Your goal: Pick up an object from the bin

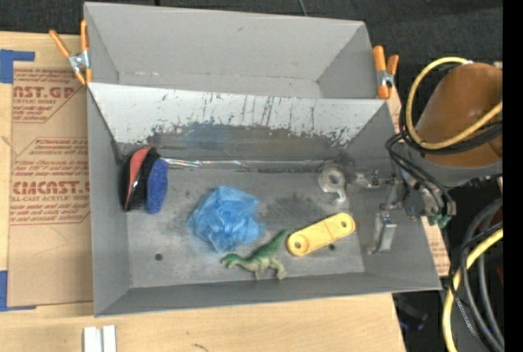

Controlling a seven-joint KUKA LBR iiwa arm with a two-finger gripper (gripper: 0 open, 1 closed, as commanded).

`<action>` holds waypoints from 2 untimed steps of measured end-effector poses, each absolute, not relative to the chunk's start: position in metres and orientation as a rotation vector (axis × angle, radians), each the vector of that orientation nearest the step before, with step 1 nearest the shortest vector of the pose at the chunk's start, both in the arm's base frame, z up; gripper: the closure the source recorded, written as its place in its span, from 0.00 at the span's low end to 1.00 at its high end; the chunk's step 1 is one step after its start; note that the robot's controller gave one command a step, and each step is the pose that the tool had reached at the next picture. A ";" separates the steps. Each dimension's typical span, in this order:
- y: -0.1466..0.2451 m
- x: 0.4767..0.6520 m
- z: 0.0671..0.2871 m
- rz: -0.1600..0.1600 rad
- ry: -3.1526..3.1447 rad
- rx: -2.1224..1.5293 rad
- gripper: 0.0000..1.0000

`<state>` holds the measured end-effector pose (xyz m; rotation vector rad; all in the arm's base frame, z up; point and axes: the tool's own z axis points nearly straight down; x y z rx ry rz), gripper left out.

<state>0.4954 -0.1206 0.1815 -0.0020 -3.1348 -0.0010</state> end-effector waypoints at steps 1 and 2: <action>-0.120 0.497 0.186 0.001 -3.143 0.001 0.00; -0.112 0.501 0.128 0.002 -3.142 0.114 0.00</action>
Offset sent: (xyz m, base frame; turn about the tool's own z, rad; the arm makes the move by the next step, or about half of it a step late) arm 0.0065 0.0176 -0.1115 -0.1451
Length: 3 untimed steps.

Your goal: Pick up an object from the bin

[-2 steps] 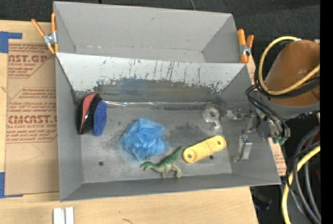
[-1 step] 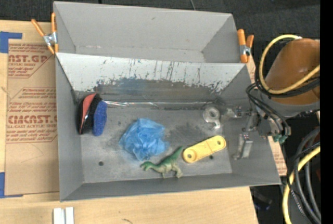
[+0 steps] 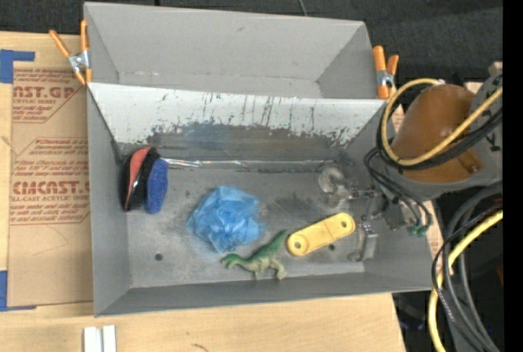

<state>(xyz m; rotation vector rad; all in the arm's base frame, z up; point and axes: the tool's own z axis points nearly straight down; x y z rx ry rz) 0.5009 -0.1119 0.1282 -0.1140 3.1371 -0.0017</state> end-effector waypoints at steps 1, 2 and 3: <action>-0.109 0.500 0.076 0.003 3.144 -0.139 0.00; -0.099 0.508 0.128 -0.001 3.135 -0.193 0.00; -0.105 0.503 0.085 0.002 3.138 -0.152 0.00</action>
Offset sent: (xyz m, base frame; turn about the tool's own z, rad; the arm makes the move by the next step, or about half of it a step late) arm 0.0086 0.0141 0.0029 -0.0550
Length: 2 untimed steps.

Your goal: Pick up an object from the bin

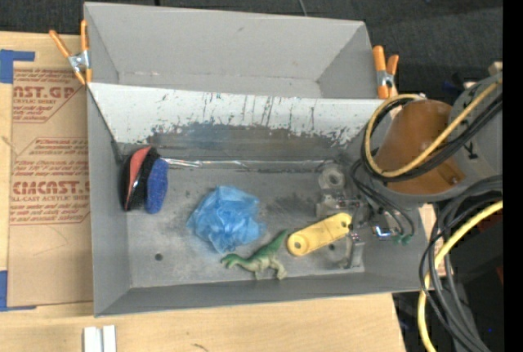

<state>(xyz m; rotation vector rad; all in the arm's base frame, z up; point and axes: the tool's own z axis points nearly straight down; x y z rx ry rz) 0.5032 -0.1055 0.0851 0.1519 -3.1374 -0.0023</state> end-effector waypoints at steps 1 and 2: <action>-0.099 0.509 0.070 0.002 -3.130 0.289 1.00; -0.099 0.509 0.070 0.002 -3.130 0.290 1.00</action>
Offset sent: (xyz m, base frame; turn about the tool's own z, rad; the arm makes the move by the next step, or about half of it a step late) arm 0.0000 0.0000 0.0000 0.0000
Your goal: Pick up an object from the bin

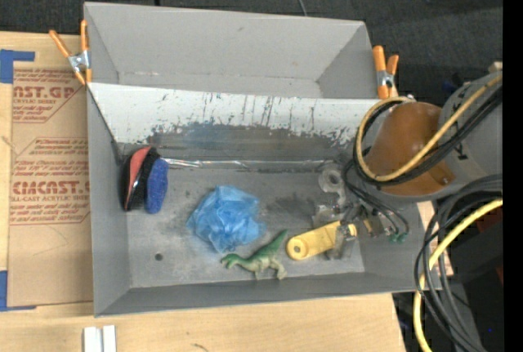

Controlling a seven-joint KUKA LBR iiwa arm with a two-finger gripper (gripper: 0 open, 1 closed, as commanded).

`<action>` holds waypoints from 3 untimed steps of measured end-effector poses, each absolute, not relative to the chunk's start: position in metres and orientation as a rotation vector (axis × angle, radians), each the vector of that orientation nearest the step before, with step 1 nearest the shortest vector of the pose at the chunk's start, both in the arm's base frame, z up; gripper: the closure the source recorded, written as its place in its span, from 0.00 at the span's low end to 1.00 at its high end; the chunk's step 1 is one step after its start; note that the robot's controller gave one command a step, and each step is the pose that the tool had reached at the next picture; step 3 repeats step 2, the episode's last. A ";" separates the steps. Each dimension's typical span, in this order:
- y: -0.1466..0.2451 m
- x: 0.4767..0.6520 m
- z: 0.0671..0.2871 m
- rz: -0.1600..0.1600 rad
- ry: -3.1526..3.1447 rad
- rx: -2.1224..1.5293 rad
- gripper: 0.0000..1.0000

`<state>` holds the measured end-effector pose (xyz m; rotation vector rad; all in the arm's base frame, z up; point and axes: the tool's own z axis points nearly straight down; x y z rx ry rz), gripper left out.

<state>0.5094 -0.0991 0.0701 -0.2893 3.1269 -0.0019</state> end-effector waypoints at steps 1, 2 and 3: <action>-0.099 0.508 0.073 -0.001 3.129 -0.290 1.00; -0.098 0.508 0.088 0.001 3.132 -0.290 1.00; -0.098 0.508 0.088 0.001 3.132 -0.290 1.00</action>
Offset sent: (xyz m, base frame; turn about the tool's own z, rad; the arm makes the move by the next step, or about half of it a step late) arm 0.0000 0.0000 0.0125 0.0000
